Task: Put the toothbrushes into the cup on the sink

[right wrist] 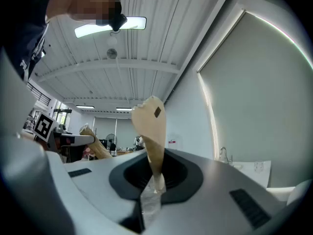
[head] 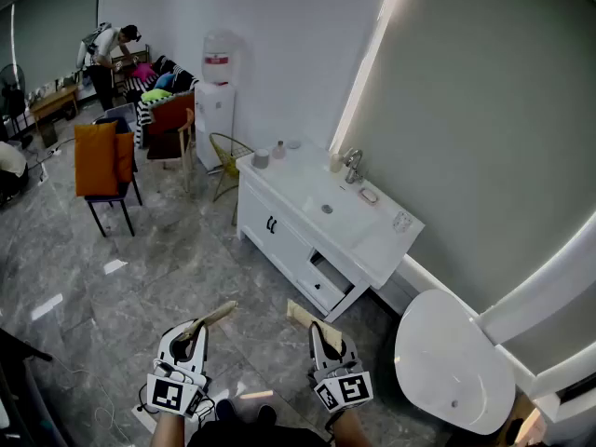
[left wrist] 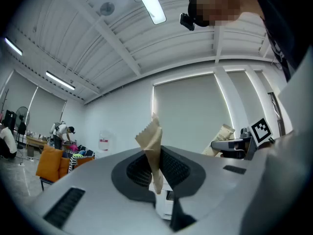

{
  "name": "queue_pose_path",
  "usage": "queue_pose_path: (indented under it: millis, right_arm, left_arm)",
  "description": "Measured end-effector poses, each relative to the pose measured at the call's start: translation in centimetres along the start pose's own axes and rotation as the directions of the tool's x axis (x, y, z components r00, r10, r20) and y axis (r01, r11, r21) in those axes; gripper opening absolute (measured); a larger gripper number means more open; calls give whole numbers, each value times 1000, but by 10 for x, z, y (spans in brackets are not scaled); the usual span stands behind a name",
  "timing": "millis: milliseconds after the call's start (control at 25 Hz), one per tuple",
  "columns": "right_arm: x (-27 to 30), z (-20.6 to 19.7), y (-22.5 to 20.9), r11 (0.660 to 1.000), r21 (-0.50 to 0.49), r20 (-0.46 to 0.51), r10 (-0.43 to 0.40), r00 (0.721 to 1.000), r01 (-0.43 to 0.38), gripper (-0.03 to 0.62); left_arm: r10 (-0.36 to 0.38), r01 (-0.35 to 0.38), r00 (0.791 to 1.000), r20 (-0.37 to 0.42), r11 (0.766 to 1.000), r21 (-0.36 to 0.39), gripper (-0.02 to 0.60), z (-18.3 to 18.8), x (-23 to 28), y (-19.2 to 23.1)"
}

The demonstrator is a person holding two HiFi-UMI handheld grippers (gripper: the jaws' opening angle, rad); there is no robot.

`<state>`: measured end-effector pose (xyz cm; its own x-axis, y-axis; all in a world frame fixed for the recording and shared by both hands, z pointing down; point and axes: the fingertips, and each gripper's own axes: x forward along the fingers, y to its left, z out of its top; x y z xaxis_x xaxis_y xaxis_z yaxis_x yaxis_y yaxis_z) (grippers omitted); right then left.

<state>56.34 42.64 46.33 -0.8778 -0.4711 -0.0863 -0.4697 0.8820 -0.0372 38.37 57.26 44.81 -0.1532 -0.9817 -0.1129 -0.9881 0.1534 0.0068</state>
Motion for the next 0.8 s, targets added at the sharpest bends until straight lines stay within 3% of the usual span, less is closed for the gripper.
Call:
queue_pose_path:
  millis: [480,800]
  right_arm:
    - [5,3,7,999,-22,7,39,999,-39,48]
    - [8,-3,4,1000,-4,-15,-8,1000,8,48]
  left_arm:
    - [3,-4,1000,5,1000,10,44,0,5,4]
    - [15,-15,1000,4,1000,4,44,1,-1,12]
